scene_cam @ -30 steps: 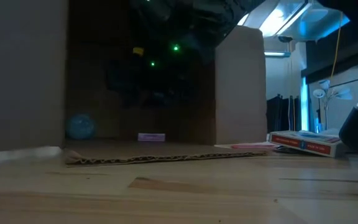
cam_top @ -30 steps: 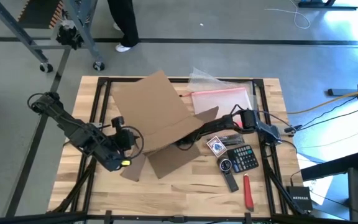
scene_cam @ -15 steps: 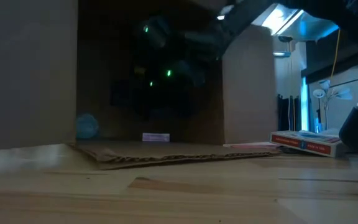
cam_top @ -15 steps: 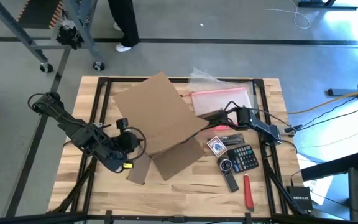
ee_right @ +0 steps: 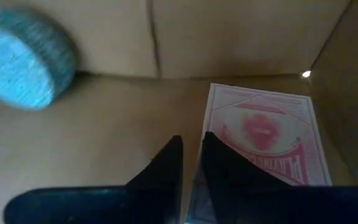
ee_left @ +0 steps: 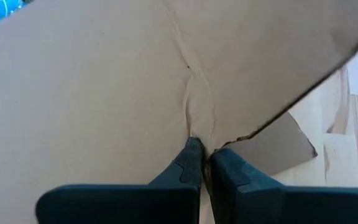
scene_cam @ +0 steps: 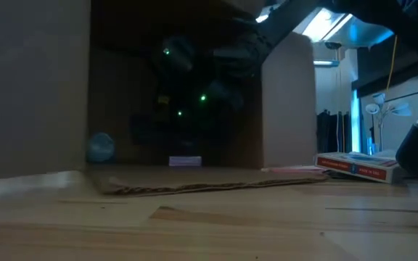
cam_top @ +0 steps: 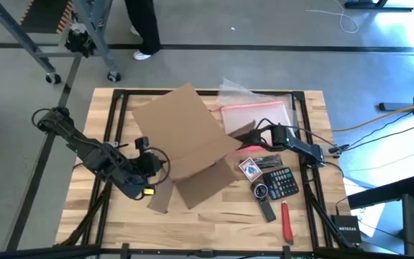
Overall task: Unpack boxes
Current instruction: Remove the pink playing cards from the cardboard box
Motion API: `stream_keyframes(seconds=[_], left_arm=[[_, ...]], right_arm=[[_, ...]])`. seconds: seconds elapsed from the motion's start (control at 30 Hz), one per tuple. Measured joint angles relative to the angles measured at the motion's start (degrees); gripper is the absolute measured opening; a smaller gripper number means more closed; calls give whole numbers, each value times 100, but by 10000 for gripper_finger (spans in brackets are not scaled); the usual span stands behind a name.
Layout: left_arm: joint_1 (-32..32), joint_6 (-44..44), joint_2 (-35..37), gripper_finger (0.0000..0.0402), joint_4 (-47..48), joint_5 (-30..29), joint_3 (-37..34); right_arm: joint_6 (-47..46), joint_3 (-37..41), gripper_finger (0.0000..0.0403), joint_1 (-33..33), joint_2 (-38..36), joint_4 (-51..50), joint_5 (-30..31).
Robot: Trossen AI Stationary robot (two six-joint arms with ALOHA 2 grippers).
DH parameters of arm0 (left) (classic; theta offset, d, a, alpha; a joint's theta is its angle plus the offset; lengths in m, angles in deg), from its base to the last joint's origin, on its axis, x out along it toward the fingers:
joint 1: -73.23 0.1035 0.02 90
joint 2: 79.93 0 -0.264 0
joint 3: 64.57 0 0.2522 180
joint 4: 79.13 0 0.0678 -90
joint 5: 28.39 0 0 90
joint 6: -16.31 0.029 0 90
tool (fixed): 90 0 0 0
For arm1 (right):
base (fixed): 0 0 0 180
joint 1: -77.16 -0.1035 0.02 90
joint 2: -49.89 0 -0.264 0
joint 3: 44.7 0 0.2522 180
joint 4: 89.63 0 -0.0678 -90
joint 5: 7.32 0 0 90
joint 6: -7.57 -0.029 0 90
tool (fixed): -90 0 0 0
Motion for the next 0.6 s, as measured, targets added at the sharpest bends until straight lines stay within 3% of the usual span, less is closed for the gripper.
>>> stream_keyframes(seconds=[0.6], left_arm=[[35,-255,-80,4,293,-39,3]], right_arm=[[-551,5,55,-1336,-496,-1570,-1000]])
